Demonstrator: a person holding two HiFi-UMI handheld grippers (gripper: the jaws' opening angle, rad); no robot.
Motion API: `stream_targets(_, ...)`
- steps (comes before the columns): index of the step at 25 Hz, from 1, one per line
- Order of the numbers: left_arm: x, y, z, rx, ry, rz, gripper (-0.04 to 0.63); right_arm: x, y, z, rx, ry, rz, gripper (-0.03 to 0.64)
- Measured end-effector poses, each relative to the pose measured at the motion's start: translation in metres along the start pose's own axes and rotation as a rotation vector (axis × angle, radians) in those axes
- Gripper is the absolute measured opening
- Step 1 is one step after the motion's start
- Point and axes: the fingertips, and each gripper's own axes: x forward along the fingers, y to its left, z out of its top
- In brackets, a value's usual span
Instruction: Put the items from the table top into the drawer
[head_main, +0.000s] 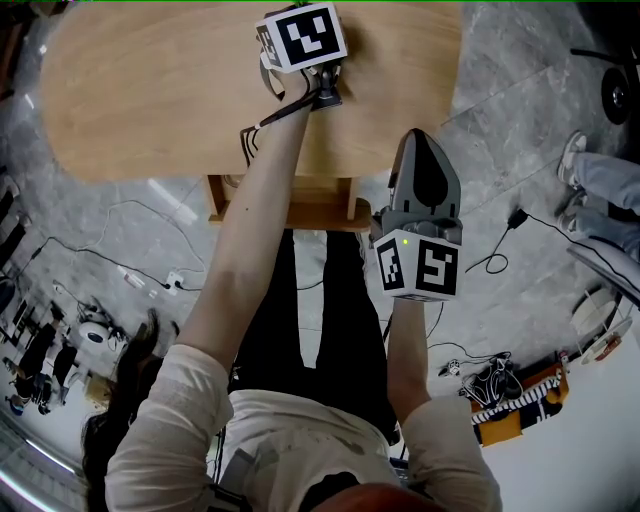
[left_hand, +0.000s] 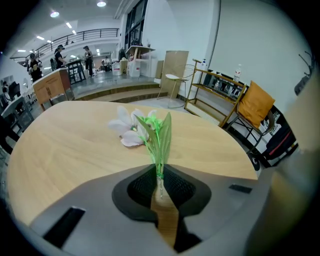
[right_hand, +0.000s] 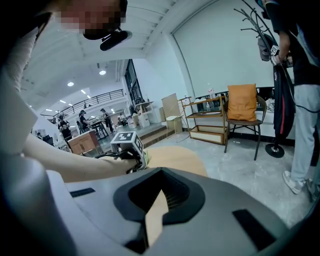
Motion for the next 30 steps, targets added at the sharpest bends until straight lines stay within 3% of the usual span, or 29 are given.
stream_targets(6, -0.009, 0.002, 0.003, 0.018, -0.015, -0.004, 0.049, -0.001, 0.001, 0.005, -0.017, -0.013, 0.005, 0.005)
stream_targets(14, -0.143, 0.014, 0.037, 0.114, -0.339, -0.026, 0.049, -0.012, 0.032, 0.025, -0.048, -0.037, 0.037, 0.005)
stream_targets(22, -0.269, 0.035, 0.011, 0.091, -0.546, 0.024, 0.049, -0.017, 0.079, 0.041, -0.096, -0.047, 0.146, 0.005)
stream_targets(30, -0.287, 0.046, 0.018, 0.115, -0.591, 0.033, 0.049, -0.009, 0.107, 0.041, -0.136, -0.040, 0.201, 0.005)
